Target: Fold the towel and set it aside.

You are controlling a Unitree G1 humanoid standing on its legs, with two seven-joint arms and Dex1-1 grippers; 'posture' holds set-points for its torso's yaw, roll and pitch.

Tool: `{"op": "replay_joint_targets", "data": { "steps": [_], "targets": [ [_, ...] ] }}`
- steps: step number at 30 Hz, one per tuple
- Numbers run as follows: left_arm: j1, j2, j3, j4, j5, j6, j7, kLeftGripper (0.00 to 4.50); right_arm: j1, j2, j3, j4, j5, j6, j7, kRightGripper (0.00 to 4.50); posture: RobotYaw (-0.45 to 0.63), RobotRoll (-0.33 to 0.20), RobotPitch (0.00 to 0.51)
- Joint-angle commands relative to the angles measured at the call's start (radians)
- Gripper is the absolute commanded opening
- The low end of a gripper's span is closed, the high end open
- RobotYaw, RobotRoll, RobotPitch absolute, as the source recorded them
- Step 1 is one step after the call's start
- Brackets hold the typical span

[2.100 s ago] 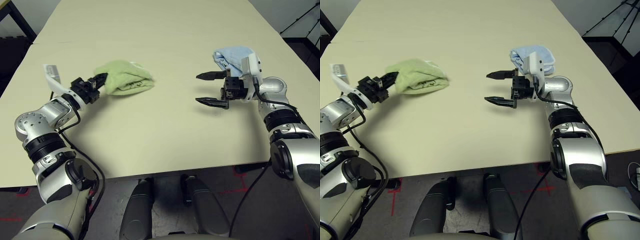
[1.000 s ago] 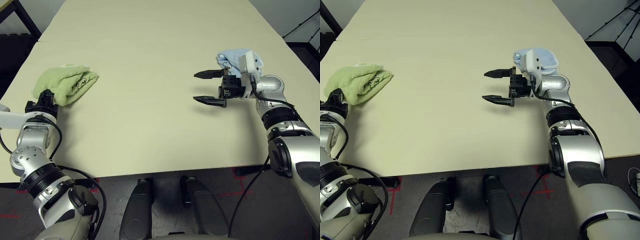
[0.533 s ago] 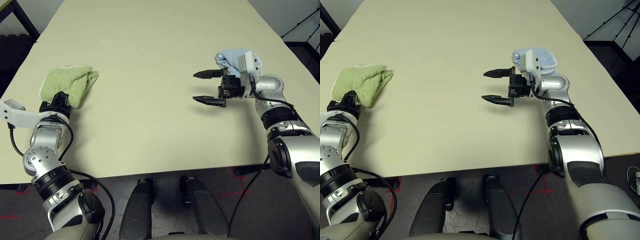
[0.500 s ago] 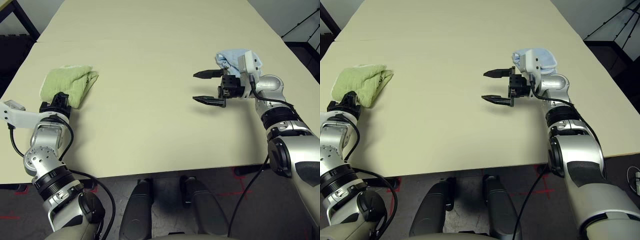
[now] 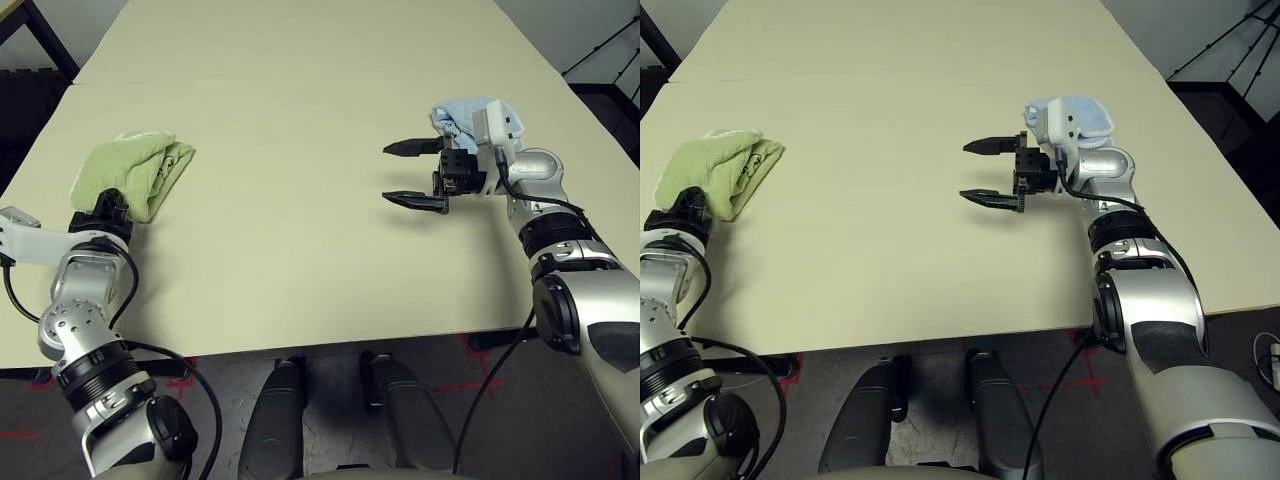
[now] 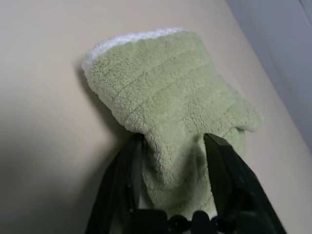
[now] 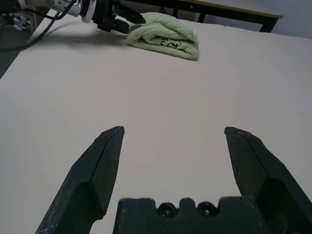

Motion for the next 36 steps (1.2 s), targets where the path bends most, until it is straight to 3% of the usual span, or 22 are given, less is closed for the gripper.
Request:
{"op": "replay_joint_targets", "data": {
  "steps": [1,3,6,9,10,13,16,18,22,27,31,36],
  "targets": [
    [0.065,0.062,-0.002,-0.058,-0.115,0.183,0.001,3.99,0.0,-0.005,0.009,0.013,-0.007,-0.012,0.004,4.5,0.05,0.0,0.179],
    [0.101,0.119,-0.007,-0.098,-0.208,0.286,-0.033,4.47,0.0,-0.005,0.008,0.014,-0.008,-0.012,0.001,4.5,0.05,0.0,0.178],
    [0.197,0.294,-0.088,-0.257,-0.333,0.477,-0.237,4.47,0.002,-0.006,0.006,0.018,-0.007,-0.005,-0.008,4.5,0.06,0.0,0.176],
    [0.192,0.408,-0.134,-0.355,-0.446,0.529,-0.37,4.47,0.004,-0.003,-0.005,0.027,-0.002,0.031,-0.043,4.5,0.06,0.0,0.175],
    [0.179,0.439,-0.156,-0.372,-0.432,0.522,-0.416,4.47,0.005,-0.002,-0.006,0.03,-0.002,0.045,-0.059,4.5,0.06,0.0,0.174],
    [0.133,0.492,-0.266,-0.402,-0.238,0.396,-0.526,4.47,0.005,0.012,-0.018,0.037,0.001,0.12,-0.16,4.5,0.05,0.0,0.174],
    [0.059,0.443,-0.368,-0.347,-0.056,0.248,-0.534,4.47,0.0,0.041,-0.042,0.04,0.008,0.186,-0.335,4.5,0.04,0.0,0.167],
    [0.021,0.4,-0.472,-0.282,0.141,0.087,-0.539,4.47,-0.002,0.066,-0.066,0.04,0.017,0.222,-0.454,4.5,0.03,0.0,0.164],
    [-0.09,0.242,-0.59,-0.056,0.445,-0.232,-0.487,4.47,-0.004,0.112,-0.107,0.047,0.014,0.233,-0.714,4.5,0.02,0.0,0.158],
    [-0.248,0.05,-0.614,0.292,0.691,-0.582,-0.357,4.47,-0.006,0.15,-0.135,0.083,-0.008,0.209,-1.022,4.5,0.01,0.0,0.142],
    [-0.321,-0.024,-0.596,0.495,0.784,-0.769,-0.307,4.47,0.003,0.157,-0.126,0.111,-0.045,0.173,-1.191,4.5,-0.02,0.0,0.135],
    [-0.351,-0.021,-0.57,0.655,0.827,-0.909,-0.324,4.47,0.017,0.143,-0.154,0.136,-0.035,0.107,-1.265,4.5,-0.04,0.0,0.13]
  ]
}}
